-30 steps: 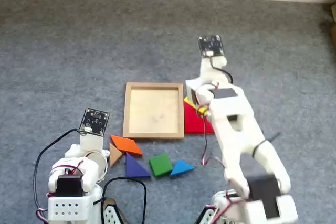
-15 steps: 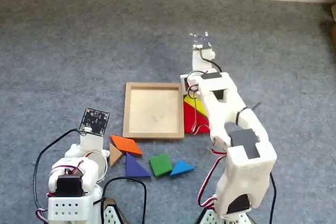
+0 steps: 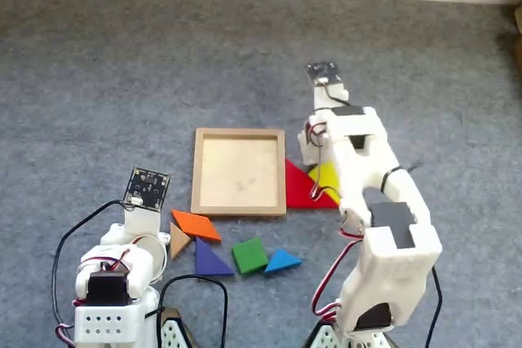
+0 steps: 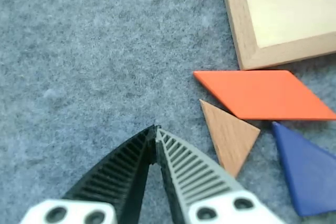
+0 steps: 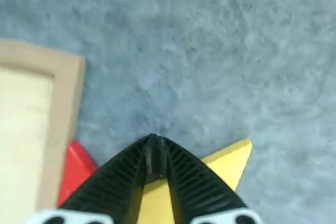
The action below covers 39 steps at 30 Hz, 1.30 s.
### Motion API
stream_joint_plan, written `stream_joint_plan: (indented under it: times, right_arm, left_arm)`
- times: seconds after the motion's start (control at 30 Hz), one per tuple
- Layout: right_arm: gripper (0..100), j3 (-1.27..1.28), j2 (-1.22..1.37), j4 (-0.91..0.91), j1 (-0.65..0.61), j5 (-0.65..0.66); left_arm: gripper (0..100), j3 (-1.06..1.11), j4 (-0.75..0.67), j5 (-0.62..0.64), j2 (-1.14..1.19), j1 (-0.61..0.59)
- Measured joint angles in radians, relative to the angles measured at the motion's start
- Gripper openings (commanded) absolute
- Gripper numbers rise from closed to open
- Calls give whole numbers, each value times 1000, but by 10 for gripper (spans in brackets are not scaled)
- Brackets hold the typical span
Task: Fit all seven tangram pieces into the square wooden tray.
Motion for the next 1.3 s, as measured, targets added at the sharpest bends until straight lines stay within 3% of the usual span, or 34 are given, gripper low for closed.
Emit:
stream_joint_plan:
  times: [0.17,0.4,0.67,0.9,0.97,1.3]
  right_arm:
    - [5,0,-8,49,64,186]
    - [5,18,-180,74,150,203]
    - [37,121,-410,127,153,199]
    - [369,144,-420,203,66,-219]
    - [424,144,-420,232,35,-308]
    - [437,144,-416,245,-15,-508]
  left_arm:
    - [7,0,0,0,0,0]
    - [7,0,0,0,0,0]
    - [7,0,0,0,0,0]
    - [7,0,0,0,0,0]
    - [7,0,0,0,0,0]
    - [7,0,0,0,0,0]
